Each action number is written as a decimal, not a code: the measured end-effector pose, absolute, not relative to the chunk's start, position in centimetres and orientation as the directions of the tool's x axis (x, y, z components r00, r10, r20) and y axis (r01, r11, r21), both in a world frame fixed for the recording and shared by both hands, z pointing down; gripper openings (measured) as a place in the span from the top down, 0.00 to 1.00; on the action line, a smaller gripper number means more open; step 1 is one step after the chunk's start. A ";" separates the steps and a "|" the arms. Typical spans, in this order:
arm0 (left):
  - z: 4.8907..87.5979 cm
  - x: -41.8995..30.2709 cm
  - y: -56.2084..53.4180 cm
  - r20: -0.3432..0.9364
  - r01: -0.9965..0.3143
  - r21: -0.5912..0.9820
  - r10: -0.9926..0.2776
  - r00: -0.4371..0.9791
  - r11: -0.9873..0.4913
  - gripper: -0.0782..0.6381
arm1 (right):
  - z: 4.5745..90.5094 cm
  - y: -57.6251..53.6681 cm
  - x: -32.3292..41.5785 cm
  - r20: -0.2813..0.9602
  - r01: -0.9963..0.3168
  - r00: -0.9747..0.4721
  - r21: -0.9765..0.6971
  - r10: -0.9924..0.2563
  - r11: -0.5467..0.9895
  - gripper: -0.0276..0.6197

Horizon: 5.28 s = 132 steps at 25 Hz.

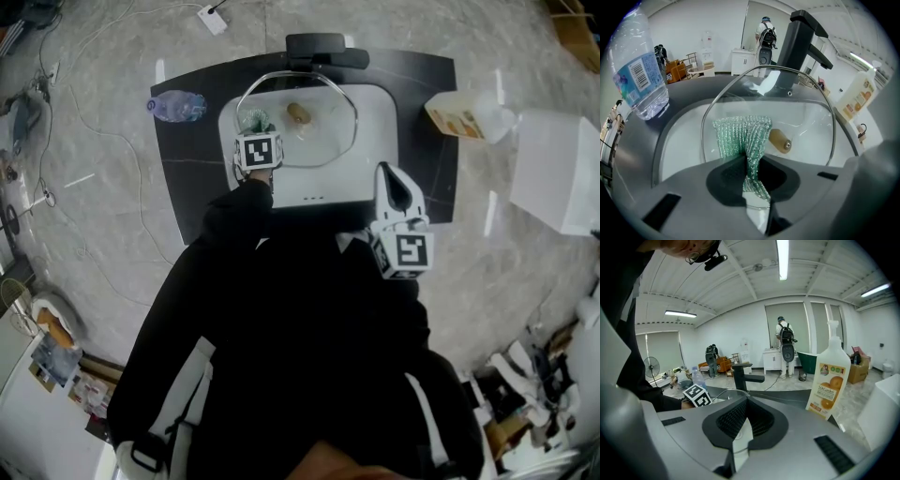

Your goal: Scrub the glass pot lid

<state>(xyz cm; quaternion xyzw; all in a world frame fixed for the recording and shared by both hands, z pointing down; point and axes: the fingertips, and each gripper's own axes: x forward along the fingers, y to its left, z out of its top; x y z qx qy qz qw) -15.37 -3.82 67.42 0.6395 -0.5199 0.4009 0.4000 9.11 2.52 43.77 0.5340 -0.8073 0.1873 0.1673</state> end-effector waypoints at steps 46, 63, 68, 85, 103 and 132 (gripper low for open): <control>67.1 -4.3 -3.9 0.889 -0.916 0.286 -0.280 0.363 -0.280 0.81 | 44.6 4.7 12.1 0.481 -0.953 -0.299 -0.117 -0.824 0.278 0.97; 67.1 0.1 -3.9 0.876 -0.883 0.309 -0.256 0.409 -0.352 0.81 | 44.8 5.3 14.1 0.488 -0.965 -0.262 -0.120 -0.833 0.233 0.97; 67.0 1.2 -3.9 0.870 -0.872 0.320 -0.250 0.426 -0.370 0.81 | 44.8 5.5 14.5 0.490 -0.968 -0.251 -0.123 -0.835 0.219 0.97; 66.6 5.6 -3.4 0.849 -0.818 0.364 -0.204 0.488 -0.445 0.81 | 44.8 6.8 16.6 0.496 -0.982 -0.188 -0.113 -0.848 0.151 0.97; 65.9 8.2 -2.7 0.827 -0.780 0.404 -0.175 0.535 -0.478 0.81 | 44.3 7.9 17.3 0.490 -0.988 -0.153 -0.098 -0.858 0.120 0.97; 60.6 -6.5 1.6 0.820 -0.866 0.326 -0.343 0.459 -0.379 0.81 | 43.6 5.5 8.2 0.434 -0.916 -0.397 -0.135 -0.808 0.378 0.97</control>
